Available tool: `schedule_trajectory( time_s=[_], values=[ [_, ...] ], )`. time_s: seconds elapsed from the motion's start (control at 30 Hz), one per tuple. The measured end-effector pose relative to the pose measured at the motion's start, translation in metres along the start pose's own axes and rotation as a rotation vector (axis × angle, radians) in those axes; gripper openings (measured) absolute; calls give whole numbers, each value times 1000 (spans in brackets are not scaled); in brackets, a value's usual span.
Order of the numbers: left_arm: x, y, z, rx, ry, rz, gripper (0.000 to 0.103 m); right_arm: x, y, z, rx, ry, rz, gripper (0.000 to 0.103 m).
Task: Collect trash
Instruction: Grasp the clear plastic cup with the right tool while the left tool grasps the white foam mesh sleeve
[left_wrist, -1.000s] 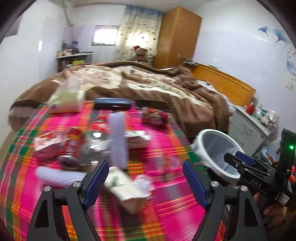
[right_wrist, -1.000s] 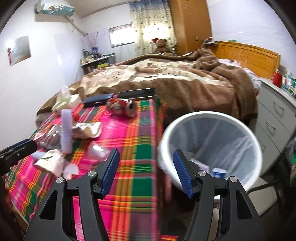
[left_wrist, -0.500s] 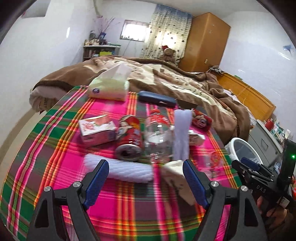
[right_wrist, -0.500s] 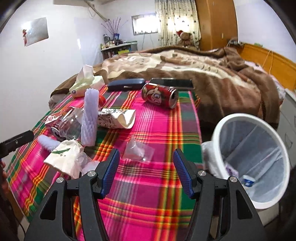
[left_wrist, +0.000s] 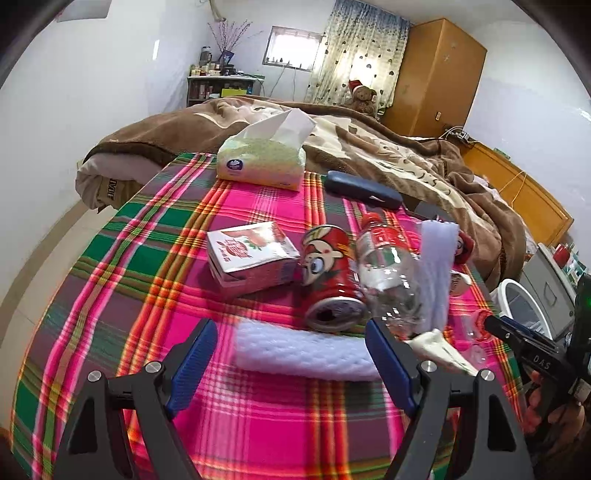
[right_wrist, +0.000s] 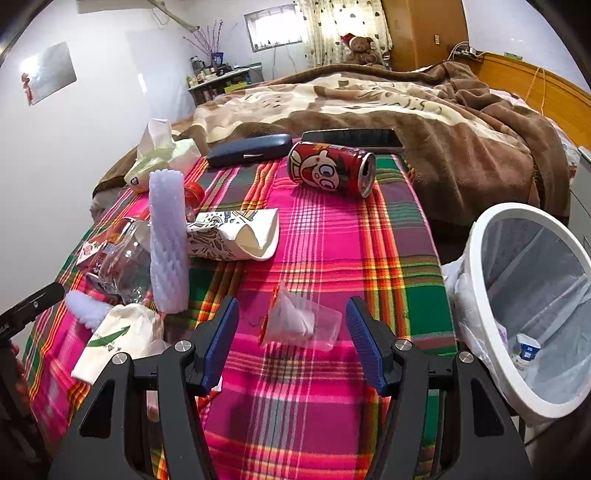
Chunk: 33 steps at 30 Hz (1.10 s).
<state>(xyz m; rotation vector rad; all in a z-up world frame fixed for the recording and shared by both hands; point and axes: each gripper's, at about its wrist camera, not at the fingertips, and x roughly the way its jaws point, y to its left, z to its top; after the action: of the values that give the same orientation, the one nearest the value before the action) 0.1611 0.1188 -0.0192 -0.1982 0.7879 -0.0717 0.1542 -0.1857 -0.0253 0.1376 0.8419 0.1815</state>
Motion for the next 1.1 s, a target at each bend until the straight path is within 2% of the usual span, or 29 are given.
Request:
schedule_trajectory(
  time_s=[0.03, 0.1, 0.37, 0.57, 0.7, 0.83, 0.87, 0.93, 0.97, 1.0, 1.07, 1.1],
  values=[
    [3, 2, 2, 4, 9, -6, 82, 0, -1, 0, 3, -2, -1, 60],
    [7, 7, 5, 0, 15, -2, 82, 0, 0, -2, 2, -1, -6, 37],
    [27, 13, 4, 21, 80, -8, 82, -7, 8, -2, -48, -13, -9, 17],
    [31, 6, -18, 45, 148, -64, 82, -10, 4, -6, -29, -11, 25, 17],
    [21, 2, -30, 42, 158, -89, 82, -14, 1, -11, -24, -2, 47, 17],
    [11, -11, -47, 77, 188, -129, 82, -15, -2, -16, -30, 12, 31, 17],
    [9, -13, -50, 91, 190, -126, 82, -15, -3, -17, -30, 13, 17, 17],
    [0, -23, -57, 120, 197, -152, 82, -14, -6, -14, -22, 17, 1, 24],
    [-5, -26, -59, 122, 199, -169, 82, -15, -9, -14, -16, 17, -3, 38],
    [-8, -28, -59, 126, 199, -182, 82, -16, -11, -13, -4, 8, -1, 57],
    [-21, -34, -58, 149, 178, -193, 82, -19, -14, -12, 10, -14, 25, 67],
    [-27, -36, -57, 159, 159, -191, 82, -20, -14, -12, 9, -22, 35, 67]
  ],
)
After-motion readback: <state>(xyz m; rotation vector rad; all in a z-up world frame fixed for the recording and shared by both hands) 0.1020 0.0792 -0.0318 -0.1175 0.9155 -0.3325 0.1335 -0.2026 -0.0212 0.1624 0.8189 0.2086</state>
